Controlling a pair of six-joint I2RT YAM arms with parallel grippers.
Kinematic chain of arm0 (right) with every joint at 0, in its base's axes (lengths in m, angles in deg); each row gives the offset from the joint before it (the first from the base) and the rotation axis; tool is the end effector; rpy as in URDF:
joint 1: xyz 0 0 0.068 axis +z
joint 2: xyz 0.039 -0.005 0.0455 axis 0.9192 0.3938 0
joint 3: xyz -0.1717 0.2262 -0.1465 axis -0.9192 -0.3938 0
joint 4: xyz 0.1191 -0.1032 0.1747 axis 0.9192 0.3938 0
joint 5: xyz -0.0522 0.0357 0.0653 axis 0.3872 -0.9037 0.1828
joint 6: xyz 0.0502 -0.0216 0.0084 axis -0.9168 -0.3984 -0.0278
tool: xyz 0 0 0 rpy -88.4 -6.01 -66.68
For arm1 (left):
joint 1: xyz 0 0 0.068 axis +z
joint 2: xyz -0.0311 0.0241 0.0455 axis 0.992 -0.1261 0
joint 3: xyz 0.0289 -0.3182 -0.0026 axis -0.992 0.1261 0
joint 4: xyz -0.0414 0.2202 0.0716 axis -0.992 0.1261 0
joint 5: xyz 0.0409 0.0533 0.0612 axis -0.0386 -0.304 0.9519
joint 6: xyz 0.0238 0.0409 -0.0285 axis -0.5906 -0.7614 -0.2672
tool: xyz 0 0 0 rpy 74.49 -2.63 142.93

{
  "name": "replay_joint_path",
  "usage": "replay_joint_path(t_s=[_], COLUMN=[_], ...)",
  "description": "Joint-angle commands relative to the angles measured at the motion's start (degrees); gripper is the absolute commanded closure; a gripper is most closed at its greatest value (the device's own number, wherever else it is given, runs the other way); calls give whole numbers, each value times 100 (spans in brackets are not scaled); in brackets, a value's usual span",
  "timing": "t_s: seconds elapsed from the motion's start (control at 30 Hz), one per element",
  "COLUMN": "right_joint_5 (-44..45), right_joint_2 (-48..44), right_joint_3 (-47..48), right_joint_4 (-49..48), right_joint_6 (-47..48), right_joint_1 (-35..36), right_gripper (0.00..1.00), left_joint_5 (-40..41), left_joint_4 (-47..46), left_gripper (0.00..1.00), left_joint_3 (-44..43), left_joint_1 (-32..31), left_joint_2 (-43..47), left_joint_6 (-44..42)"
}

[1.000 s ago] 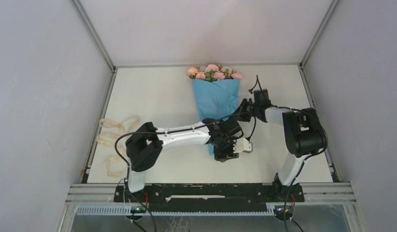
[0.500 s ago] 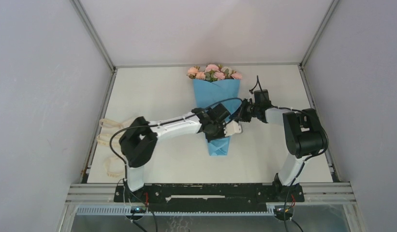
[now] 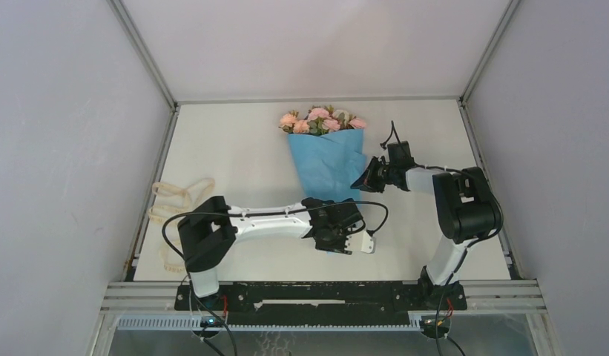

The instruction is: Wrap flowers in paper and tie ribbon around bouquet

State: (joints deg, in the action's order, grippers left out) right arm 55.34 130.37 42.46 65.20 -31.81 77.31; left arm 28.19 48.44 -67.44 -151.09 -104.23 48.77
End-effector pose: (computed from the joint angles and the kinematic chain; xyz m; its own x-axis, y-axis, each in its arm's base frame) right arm 0.3214 0.0805 0.1993 -0.9126 0.3360 -0.2330 0.0772 0.7011 0.7089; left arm 0.1288 -0.3262 0.2432 0.2554 0.9104 -0.3256 0.9589 -0.1955 0.2054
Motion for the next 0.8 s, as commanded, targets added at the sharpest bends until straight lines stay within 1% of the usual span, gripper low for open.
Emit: replay_joint_path(t_s=[0.0, 0.07, 0.1, 0.17, 0.2, 0.27, 0.33, 0.37, 0.47, 0.53, 0.6, 0.67, 0.77], right_joint_5=[403, 425, 430, 454, 465, 477, 471, 469, 630, 794, 826, 647, 502], right_joint_2=[-362, -406, -421, -440, -445, -429, -415, -419, -461, -495, -440, -254, 86], right_joint_3=[69, 69, 69, 67, 69, 68, 69, 69, 67, 69, 67, 92, 192], right_joint_4=[-343, -292, -264, -209, -189, -172, -173, -161, -45, 177, 226, 192, 226], right_joint_6=[132, 172, 203, 264, 288, 314, 313, 330, 444, 557, 660, 714, 727], right_joint_1=[-24, -22, -21, -14, -15, -18, -21, -16, -28, -38, -53, -79, -86], right_gripper=[100, 100, 100, 100, 100, 97, 94, 89, 66, 51, 40, 36, 35], left_joint_5=[-547, -716, -783, -675, -530, -114, 92, 96, -63, -248, -253, -238, -243], left_joint_4=[1531, 1560, 1396, 683, 272, -265, -384, -449, -651, -655, -670, -723, -737], left_gripper=[53, 54, 56, 60, 60, 56, 51, 48, 42, 40, 40, 40, 40], left_joint_3=[-906, -1296, -1423, -1473, -1414, -1334, -1331, -1259, -911, -747, -602, -476, -394], left_joint_1=[115, 392, 545, 833, 906, 876, 717, 622, 405, 386, 383, 391, 405], left_joint_2=[302, 231, 177, 34, -71, -388, -743, -848, -928, -935, -953, -963, -960], left_joint_6=[-39, 42, 157, 596, 773, 804, 641, 556, 316, 249, 171, 144, 162])
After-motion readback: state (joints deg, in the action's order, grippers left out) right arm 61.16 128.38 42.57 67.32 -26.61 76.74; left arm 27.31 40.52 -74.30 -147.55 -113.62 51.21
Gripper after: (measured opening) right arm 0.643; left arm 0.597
